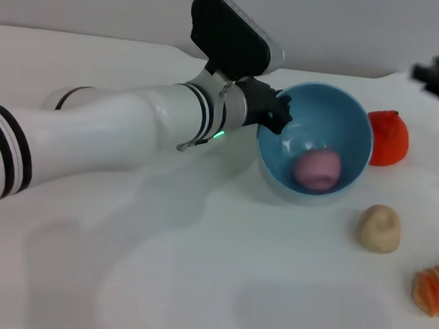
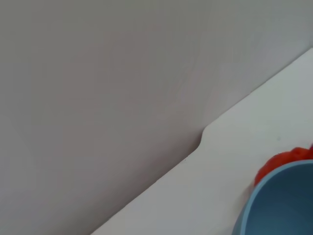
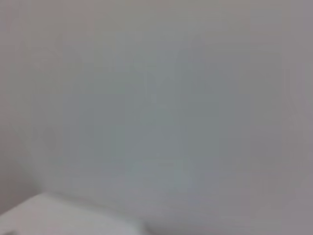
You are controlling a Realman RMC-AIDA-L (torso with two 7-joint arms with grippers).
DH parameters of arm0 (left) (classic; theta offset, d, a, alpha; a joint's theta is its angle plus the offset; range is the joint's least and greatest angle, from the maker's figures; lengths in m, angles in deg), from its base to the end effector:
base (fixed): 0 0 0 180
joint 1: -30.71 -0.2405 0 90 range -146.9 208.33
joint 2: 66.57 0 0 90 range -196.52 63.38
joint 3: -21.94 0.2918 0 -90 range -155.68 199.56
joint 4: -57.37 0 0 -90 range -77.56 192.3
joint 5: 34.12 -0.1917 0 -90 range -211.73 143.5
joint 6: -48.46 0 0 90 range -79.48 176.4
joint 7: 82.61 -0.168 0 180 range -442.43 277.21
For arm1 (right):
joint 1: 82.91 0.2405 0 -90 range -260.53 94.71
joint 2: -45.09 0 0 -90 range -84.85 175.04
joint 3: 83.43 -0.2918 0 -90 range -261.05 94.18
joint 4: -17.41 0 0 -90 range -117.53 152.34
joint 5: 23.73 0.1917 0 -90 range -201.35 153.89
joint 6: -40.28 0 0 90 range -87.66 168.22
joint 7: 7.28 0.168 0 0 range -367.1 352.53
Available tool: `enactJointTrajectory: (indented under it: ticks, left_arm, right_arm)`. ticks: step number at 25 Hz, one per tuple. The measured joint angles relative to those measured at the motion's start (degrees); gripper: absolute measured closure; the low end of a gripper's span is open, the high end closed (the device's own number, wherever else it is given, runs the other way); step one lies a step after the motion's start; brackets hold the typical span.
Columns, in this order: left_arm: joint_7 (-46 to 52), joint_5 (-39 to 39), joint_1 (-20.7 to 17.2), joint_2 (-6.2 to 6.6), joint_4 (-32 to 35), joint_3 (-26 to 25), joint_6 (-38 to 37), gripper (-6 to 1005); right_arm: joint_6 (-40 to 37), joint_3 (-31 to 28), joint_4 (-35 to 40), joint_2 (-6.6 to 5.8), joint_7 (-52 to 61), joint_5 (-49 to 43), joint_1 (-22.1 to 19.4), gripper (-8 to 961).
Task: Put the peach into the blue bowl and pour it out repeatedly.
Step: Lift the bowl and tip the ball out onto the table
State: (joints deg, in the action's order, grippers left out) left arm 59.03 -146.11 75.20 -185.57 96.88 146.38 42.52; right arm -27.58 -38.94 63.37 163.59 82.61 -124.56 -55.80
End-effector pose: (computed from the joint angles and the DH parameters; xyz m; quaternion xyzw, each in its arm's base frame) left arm -0.1865 0.4285 -0.1592 -0.9150 -0.1959 -0.0536 0.3485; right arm 0.2855 0.3970 0.0147 -0.8587 0.2970 0.2663 0.3218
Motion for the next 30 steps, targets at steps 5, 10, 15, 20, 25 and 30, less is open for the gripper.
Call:
enactJointTrajectory:
  ticks: [5, 10, 15, 20, 25, 30]
  left_arm:
    - [-0.2, -0.3, -0.4, 0.0, -0.1, 3.3, 3.5, 1000]
    - [-0.4, -0.4, -0.6, 0.0, 0.5, 5.7, 8.0, 1000]
    - [-5.2, -1.7, -0.2, 0.01, 2.4, 6.6, 12.2, 999]
    - [-12.7, -6.7, -0.7, 0.02, 6.4, 8.0, 15.7, 999]
    - [-22.7, -12.6, -1.5, -0.06, 8.2, 16.1, 25.4, 999]
    - [-32.5, -14.0, -3.1, -0.08, 8.2, 20.4, 33.6, 1000]
  right_arm:
    - [1.4, -6.8, -4.8, 0.18, -19.5, 13.6, -5.0, 444]
    - [1.7, -11.1, -16.8, 0.06, -37.3, 26.3, -7.8, 427]
    - [1.0, -16.9, -28.5, 0.21, -48.8, 33.6, -9.3, 354]
    - [-2.7, -18.2, -39.3, 0.38, -59.7, 40.4, -10.3, 262]
    - [-7.0, -18.7, -44.5, 0.53, -63.7, 42.8, -11.4, 263]
    - [-7.9, -19.1, -45.6, 0.56, -63.9, 42.8, -11.9, 264]
